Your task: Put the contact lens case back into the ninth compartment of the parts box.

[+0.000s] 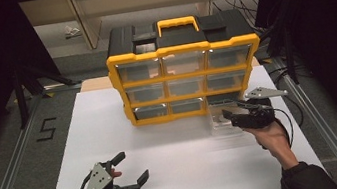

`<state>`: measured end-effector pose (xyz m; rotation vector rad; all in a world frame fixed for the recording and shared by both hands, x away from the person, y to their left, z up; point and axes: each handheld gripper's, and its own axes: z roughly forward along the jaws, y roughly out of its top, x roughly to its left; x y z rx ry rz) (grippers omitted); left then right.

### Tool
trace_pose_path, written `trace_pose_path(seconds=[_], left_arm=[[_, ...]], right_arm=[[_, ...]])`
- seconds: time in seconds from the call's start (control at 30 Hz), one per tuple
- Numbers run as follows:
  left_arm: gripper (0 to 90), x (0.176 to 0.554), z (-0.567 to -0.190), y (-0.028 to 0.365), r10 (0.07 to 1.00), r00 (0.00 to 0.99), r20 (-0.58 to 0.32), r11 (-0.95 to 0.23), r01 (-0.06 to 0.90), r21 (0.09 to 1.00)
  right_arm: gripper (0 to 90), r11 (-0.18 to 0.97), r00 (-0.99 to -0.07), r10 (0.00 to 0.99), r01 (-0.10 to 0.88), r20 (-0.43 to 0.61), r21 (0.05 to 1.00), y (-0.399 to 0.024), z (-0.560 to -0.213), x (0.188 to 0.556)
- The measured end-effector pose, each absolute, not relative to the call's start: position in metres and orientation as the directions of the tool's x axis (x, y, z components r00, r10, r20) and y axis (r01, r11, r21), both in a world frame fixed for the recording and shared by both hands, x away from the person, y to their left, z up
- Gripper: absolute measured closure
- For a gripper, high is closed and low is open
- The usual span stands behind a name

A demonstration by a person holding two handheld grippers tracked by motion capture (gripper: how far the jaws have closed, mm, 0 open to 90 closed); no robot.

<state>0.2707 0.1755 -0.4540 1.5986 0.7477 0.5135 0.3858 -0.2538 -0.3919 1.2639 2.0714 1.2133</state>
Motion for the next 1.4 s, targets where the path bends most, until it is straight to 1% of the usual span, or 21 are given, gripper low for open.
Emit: trace_pose_path(seconds=[0.27,0.33,0.73,0.97,1.4], left_arm=[[6.4,0.270,-0.454,0.176,0.716,0.692,-0.085,-0.054,0.177,0.983],[6.4,0.271,-0.454,0.176,0.717,0.692,-0.084,-0.056,0.177,0.983],[6.4,0.271,-0.454,0.176,0.715,0.694,-0.088,-0.052,0.179,0.983],[6.4,0.271,-0.454,0.176,0.715,0.694,-0.089,-0.052,0.179,0.982],[6.3,0.270,-0.454,0.176,0.714,0.694,-0.092,-0.048,0.179,0.983]], right_arm=[[29.0,0.212,-0.566,0.821,0.424,0.075,0.880,-0.237,-0.377,0.372],[28.7,0.211,-0.568,0.819,0.422,0.076,0.882,-0.236,-0.376,0.371],[18.7,0.189,-0.622,0.779,0.362,0.086,0.913,-0.220,-0.364,0.355],[17.5,0.190,-0.650,0.756,0.334,0.080,0.923,-0.212,-0.361,0.348],[17.2,0.172,-0.663,0.744,0.308,0.081,0.936,-0.207,-0.359,0.340]])
